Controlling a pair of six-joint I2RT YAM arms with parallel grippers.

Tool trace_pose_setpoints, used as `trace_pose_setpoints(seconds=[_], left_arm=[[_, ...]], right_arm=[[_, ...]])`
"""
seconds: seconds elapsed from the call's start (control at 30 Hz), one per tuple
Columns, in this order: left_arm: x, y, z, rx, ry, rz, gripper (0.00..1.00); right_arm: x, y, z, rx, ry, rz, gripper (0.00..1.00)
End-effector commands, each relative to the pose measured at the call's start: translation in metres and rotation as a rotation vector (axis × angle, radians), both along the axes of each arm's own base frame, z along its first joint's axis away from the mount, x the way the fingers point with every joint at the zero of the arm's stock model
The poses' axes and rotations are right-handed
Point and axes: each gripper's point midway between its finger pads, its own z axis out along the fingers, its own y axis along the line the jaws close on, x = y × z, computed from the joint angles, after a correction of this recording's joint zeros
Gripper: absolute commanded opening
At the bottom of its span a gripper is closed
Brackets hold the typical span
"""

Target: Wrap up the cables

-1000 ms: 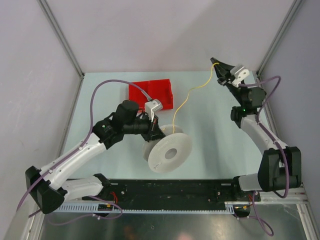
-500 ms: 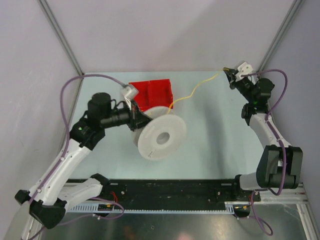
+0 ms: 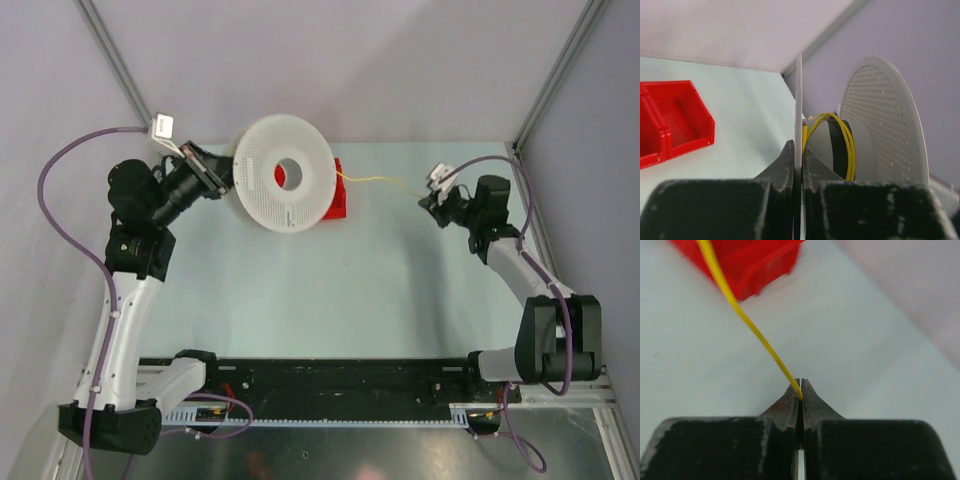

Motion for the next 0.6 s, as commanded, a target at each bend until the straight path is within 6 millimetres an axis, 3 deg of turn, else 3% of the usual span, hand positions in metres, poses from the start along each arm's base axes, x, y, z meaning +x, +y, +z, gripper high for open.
trace_pose_setpoints(seconds=[0.0, 0.1, 0.27, 0.4, 0.57], left_arm=[[0.032, 0.037, 0.03, -0.22, 0.038, 0.206, 0.0], [0.048, 0.057, 0.029, -0.253, 0.052, 0.316, 0.0], [0.066, 0.075, 0.025, -0.256, 0.053, 0.429, 0.0], [0.077, 0.078, 0.017, -0.224, 0.06, 0.463, 0.0], [0.083, 0.068, -0.002, -0.103, 0.045, 0.471, 0.0]], right_arm=[[-0.059, 0.029, -0.016, -0.087, 0.07, 0.135, 0.0], [-0.098, 0.047, -0.016, -0.126, 0.085, 0.216, 0.0], [-0.168, 0.079, 0.0, -0.157, 0.085, 0.353, 0.0], [-0.227, 0.106, 0.02, -0.169, 0.025, 0.481, 0.0], [-0.284, 0.136, 0.053, -0.159, -0.085, 0.609, 0.0]])
